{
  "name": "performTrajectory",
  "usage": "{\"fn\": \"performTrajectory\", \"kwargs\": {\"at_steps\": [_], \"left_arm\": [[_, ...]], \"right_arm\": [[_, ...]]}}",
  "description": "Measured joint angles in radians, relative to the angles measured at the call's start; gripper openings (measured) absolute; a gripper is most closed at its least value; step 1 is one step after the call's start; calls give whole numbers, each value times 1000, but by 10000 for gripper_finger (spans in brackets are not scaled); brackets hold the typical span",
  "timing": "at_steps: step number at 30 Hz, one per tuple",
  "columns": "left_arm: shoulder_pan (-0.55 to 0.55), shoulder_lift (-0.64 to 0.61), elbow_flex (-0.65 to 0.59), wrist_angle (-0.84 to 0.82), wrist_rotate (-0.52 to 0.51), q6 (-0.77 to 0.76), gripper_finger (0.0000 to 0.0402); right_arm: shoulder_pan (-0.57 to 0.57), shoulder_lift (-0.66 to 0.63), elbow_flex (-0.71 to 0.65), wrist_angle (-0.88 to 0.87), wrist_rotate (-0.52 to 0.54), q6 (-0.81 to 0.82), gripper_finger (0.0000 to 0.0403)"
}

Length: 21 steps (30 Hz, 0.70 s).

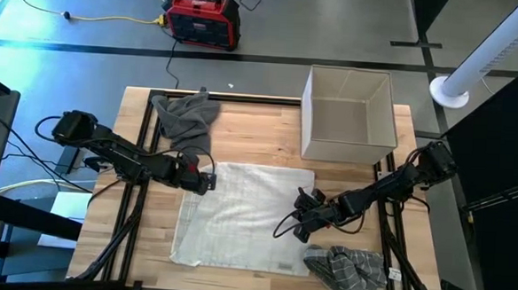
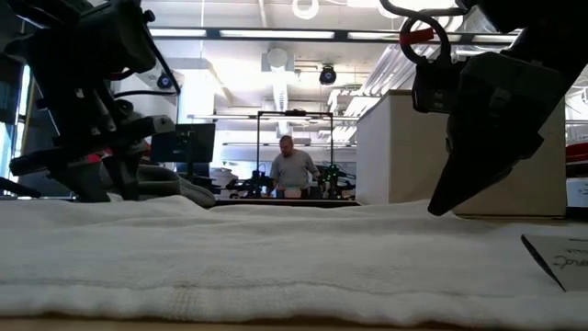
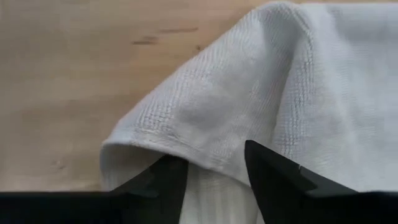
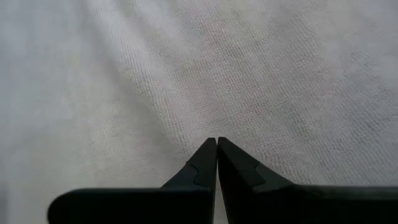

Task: Fold towel
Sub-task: Fold the white patterned towel

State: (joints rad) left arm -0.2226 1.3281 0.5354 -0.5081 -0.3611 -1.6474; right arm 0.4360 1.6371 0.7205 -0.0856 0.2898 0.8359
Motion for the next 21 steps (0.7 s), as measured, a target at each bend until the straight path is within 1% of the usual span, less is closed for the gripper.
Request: {"fn": "performTrajectory", "kwargs": {"at_steps": [7, 10, 13, 16, 21], "left_arm": [[0, 0, 0, 12, -11, 10, 39], [0, -5, 0, 11, -7, 11, 8], [0, -22, 0, 7, -7, 13, 6], [0, -50, 11, -8, -7, 56, 3], [0, -114, 47, -110, 24, 101, 2]], "right_arm": [[-4, 4, 0, 0, -21, -7, 0], [-5, 31, 1, 0, -41, -7, 0], [-5, 69, 6, 3, -66, -2, 0], [-3, 88, 8, 8, -81, 13, 0], [2, 88, 7, -2, -85, 9, 0]]}}
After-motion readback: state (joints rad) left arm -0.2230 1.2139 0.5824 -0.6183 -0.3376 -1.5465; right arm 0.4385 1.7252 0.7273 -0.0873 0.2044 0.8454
